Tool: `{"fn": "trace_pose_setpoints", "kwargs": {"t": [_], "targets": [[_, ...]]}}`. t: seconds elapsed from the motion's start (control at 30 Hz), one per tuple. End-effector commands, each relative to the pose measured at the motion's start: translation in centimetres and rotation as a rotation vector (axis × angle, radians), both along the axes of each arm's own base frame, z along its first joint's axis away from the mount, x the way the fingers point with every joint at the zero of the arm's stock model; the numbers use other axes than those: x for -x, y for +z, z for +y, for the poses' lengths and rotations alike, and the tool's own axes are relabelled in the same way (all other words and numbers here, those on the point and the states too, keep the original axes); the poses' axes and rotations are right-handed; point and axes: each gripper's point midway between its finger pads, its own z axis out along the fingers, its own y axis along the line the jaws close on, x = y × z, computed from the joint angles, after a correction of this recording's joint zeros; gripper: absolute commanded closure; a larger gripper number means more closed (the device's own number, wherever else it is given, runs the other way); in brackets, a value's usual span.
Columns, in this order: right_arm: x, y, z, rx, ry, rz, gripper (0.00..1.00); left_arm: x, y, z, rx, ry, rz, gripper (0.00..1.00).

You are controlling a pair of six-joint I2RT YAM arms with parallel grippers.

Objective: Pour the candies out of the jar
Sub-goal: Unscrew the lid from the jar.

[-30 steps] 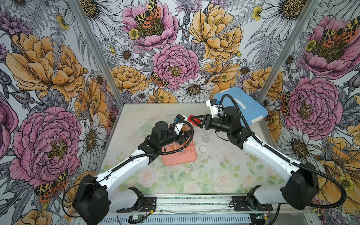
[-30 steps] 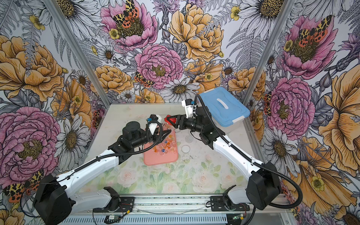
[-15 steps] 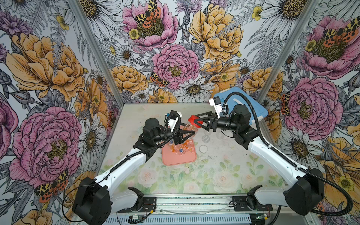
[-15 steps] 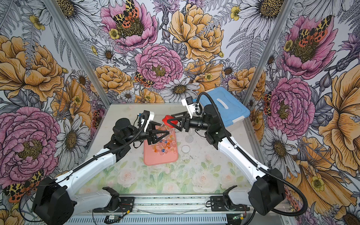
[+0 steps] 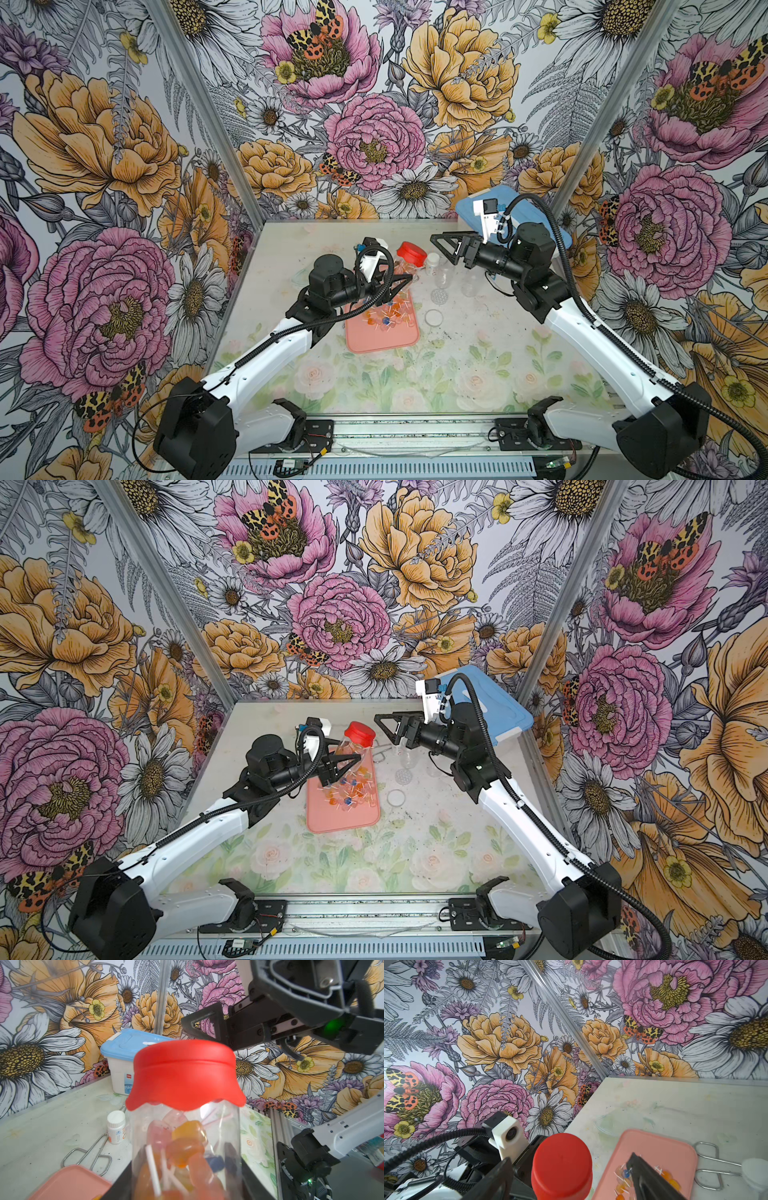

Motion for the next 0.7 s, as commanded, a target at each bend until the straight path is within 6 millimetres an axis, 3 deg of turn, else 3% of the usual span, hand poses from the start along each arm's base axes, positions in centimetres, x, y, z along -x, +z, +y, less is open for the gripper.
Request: {"fn": "trace_pose_setpoints", "kwargs": {"t": [0.0,0.4,0.67], "targets": [[-0.9,-0.6,-0.2,0.029,-0.092,0.03,0.1,-1.0,-0.1,0.7,-0.086,0.129,-0.09,1.0],[-1.5,-5.5,4.1,0.098,-0.073,0.138,0.13,-1.0,-1.2,-0.4,-0.19,0.199,-0.147,1.0],[-1.3,-6.1,5.2,0.09,-0.038,0.157,0.26,-1.2,-1.6,-0.8,-0.206,0.197,-0.143,1.0]]}}
